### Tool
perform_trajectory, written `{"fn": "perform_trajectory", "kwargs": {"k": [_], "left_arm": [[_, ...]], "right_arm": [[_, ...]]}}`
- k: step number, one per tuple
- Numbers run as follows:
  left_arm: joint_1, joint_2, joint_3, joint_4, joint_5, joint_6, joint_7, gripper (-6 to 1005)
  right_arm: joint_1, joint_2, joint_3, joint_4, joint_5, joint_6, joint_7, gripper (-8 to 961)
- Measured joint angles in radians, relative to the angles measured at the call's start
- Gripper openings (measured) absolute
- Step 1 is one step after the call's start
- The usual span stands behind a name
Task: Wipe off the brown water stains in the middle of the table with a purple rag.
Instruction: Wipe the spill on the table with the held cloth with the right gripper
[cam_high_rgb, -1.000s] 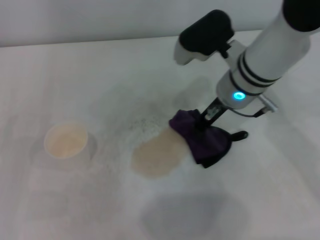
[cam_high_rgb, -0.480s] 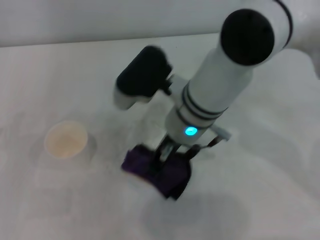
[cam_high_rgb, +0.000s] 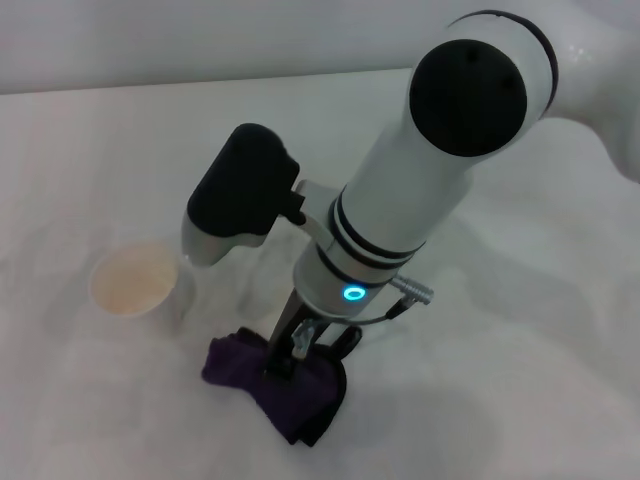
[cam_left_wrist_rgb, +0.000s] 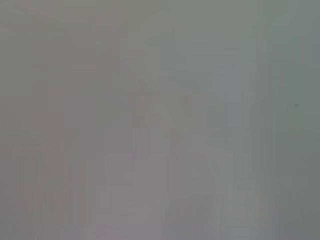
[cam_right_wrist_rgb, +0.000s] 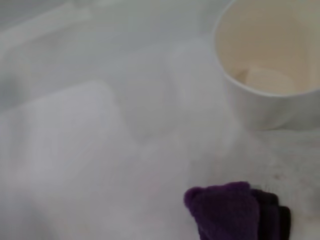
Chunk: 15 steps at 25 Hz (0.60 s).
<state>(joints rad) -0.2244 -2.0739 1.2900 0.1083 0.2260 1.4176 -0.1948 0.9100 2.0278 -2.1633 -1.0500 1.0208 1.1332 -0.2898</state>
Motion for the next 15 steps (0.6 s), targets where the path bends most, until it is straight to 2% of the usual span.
{"fn": "perform_trajectory", "kwargs": {"k": [4,12,15], "left_arm": [[0.003,-0.002,-0.001,-0.002,0.000,0.000,0.000,892],[0.012,-0.002,-0.007,-0.001,-0.005,0.000,0.000,892],[0.008,-0.002,-0.007,-0.001,-0.005,0.001,0.000,892]], "right_arm": [[0.020,0.000,0.026,0.056,-0.054,-0.002,0.024,91],[0.000,-0.004,0.225,0.054,-0.368,0.080,0.120,91],[0.002,-0.003,0.247,0.072,-0.423,0.083,0.132,92]]}}
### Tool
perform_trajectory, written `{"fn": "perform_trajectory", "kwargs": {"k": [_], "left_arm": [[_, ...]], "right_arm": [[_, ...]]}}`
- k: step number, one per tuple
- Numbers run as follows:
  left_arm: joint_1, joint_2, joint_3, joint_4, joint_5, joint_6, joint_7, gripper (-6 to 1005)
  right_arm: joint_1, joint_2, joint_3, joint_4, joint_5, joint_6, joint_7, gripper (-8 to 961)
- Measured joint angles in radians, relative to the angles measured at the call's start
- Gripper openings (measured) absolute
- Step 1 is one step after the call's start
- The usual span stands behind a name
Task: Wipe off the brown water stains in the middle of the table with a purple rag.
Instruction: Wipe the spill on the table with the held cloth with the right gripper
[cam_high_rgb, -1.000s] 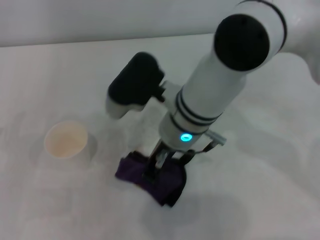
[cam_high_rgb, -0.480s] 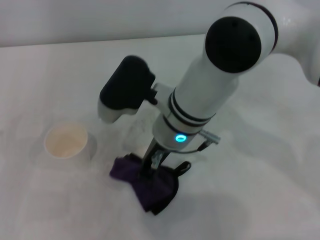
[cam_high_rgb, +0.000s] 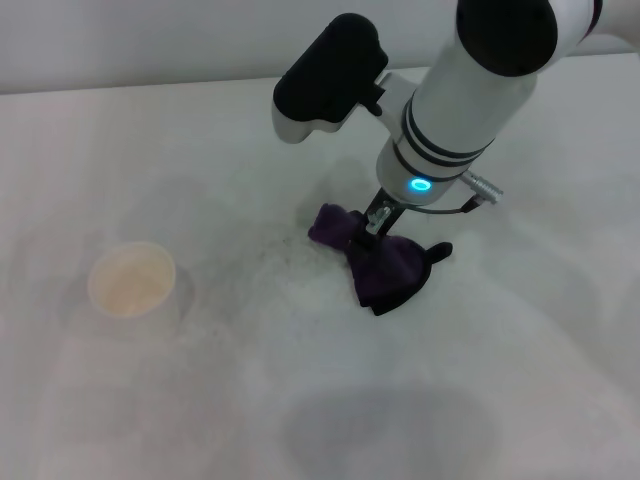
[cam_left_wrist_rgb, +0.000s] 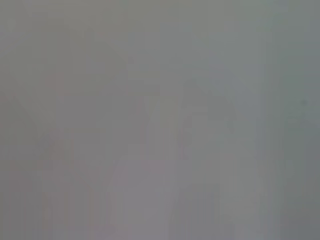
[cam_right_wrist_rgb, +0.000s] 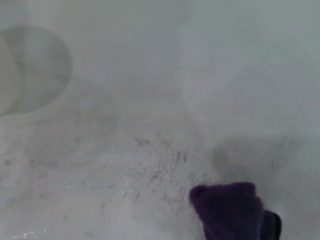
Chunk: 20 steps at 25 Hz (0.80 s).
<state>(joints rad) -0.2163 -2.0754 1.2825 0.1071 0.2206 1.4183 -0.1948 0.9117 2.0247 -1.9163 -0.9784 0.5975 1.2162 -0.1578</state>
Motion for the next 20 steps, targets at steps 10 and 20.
{"fn": "perform_trajectory", "kwargs": {"k": [10,20], "left_arm": [[-0.013,-0.002,0.000,0.001,-0.007,-0.002,0.000,892],[-0.038,-0.003,0.006,-0.001,-0.006,0.000,-0.007,893]], "right_arm": [[-0.002,0.003,-0.037,-0.019,0.235,-0.022,-0.196,92],[-0.074,0.003,-0.102,-0.050,0.410,-0.037,-0.328,92]]}}
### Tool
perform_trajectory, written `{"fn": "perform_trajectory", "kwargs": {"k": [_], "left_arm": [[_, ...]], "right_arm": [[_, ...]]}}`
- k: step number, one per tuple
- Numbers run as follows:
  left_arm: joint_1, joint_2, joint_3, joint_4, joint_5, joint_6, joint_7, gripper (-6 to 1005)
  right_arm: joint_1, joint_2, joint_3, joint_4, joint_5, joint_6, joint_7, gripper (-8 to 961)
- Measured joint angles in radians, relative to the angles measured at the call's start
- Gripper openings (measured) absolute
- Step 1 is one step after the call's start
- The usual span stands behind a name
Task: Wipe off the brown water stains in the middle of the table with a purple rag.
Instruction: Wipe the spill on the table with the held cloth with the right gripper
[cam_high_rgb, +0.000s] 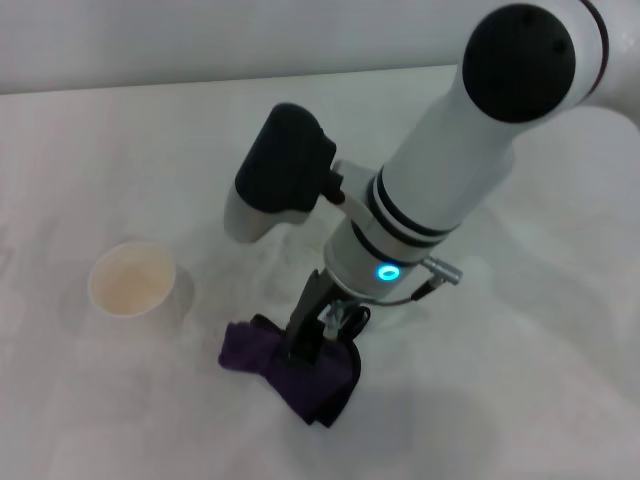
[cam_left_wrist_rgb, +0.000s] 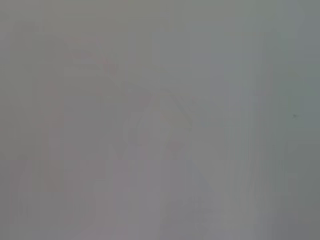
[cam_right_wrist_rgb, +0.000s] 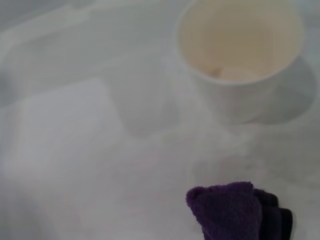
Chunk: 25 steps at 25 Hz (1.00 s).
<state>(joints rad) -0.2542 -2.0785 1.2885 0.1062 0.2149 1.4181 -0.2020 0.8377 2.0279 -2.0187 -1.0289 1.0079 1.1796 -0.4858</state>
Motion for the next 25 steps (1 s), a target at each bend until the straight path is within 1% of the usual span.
{"fn": "perform_trajectory", "kwargs": {"k": [4,6,10,14,17,21,25], "left_arm": [[-0.006,0.000,0.000,-0.006,0.002,0.000,0.000,893],[-0.004,-0.001,0.000,-0.005,0.002,0.001,-0.001,893],[0.002,-0.001,0.000,-0.004,0.001,0.002,-0.003,893],[0.004,-0.002,0.000,-0.008,0.000,0.002,-0.003,893],[0.009,-0.003,-0.002,-0.009,-0.001,0.002,-0.004,892],[0.011,-0.003,-0.003,-0.009,-0.001,0.003,-0.004,892],[0.012,-0.003,-0.003,-0.009,-0.002,-0.002,-0.004,892]], "right_arm": [[-0.028,0.000,-0.020,-0.017,0.003,0.003,-0.006,88],[-0.036,-0.002,-0.013,-0.017,-0.001,0.005,-0.004,89],[-0.048,-0.010,0.063,-0.019,-0.041,0.022,0.003,90],[-0.055,-0.008,0.174,-0.015,-0.131,0.045,0.007,91],[-0.046,-0.009,0.224,-0.007,-0.199,0.046,0.033,91],[-0.037,-0.005,0.252,-0.005,-0.323,0.039,0.103,92],[-0.036,-0.003,0.248,-0.004,-0.344,0.038,0.121,93]]}}
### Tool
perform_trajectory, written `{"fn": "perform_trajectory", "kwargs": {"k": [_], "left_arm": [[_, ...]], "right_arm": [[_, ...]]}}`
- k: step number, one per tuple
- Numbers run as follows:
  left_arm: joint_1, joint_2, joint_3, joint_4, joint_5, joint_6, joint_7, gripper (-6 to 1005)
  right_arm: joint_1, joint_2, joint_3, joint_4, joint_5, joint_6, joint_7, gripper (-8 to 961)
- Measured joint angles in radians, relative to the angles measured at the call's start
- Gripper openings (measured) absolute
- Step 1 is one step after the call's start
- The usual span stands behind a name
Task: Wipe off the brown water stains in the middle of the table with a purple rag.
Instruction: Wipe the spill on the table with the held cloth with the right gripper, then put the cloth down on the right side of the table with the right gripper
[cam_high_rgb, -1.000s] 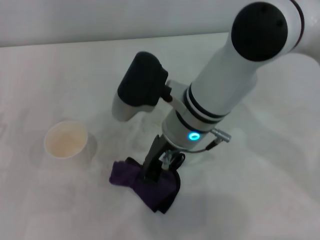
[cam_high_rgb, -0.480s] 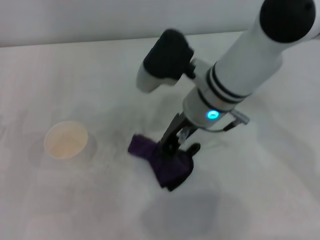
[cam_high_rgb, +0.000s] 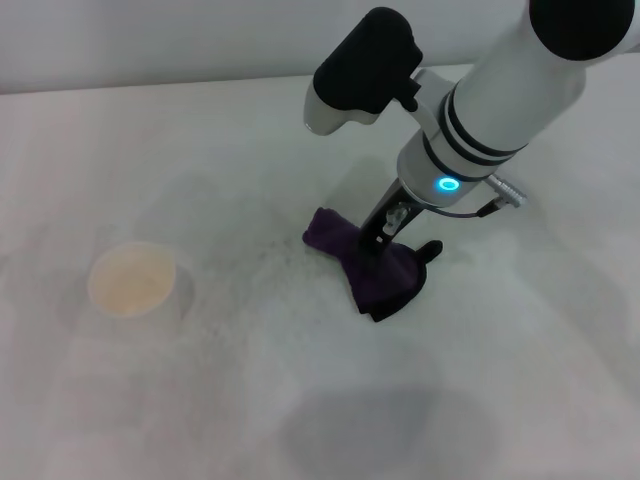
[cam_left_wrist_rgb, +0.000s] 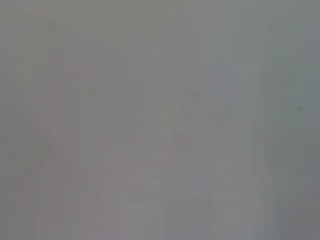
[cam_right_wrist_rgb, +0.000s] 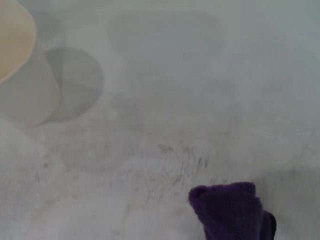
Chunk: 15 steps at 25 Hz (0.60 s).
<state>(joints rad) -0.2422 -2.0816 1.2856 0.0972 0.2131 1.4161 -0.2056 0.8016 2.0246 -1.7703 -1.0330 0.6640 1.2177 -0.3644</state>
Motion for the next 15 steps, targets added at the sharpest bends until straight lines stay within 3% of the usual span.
{"fn": "perform_trajectory", "kwargs": {"k": [6,12,15], "left_arm": [[-0.004,0.000,-0.003,-0.011,0.000,-0.004,0.000,892],[-0.008,0.001,-0.003,-0.012,0.000,-0.006,0.000,893],[-0.009,0.001,-0.003,-0.012,0.000,-0.006,0.000,893]], "right_arm": [[-0.068,-0.011,0.105,-0.064,-0.012,0.035,0.004,94],[-0.136,-0.012,0.249,-0.153,-0.156,0.141,0.009,95],[-0.144,-0.014,0.271,-0.146,-0.173,0.148,0.007,96]]}}
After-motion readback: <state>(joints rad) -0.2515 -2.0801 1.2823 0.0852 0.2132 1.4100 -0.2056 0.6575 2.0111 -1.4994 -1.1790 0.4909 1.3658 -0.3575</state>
